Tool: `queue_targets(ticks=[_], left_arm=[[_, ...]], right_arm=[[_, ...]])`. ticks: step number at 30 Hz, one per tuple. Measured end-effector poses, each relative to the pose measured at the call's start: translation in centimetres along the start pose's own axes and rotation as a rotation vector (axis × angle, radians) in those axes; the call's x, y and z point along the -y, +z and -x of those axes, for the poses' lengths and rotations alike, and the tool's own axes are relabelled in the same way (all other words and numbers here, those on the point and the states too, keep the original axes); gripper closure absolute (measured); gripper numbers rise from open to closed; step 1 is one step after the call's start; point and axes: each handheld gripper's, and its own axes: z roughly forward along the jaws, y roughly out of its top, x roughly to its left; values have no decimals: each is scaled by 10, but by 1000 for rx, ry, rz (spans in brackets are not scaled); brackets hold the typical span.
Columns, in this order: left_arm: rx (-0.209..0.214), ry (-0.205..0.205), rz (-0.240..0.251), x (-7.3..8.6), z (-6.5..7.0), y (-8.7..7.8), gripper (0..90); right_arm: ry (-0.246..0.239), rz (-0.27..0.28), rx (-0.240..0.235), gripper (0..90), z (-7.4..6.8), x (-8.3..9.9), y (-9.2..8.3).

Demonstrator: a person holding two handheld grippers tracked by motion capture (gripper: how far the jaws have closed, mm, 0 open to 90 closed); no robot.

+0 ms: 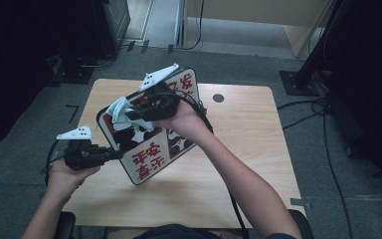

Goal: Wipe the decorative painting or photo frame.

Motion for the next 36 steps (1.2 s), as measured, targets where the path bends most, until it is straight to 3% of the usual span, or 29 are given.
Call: queue_targets(ticks=[15,36], left_arm=[[-1,10,-1,-2,-1,1,789],[-3,9,3,-2,-1,2,789]], right_arm=[[19,-53,-10,803,2,29,11],[82,-70,-45,802,4,90,33]])
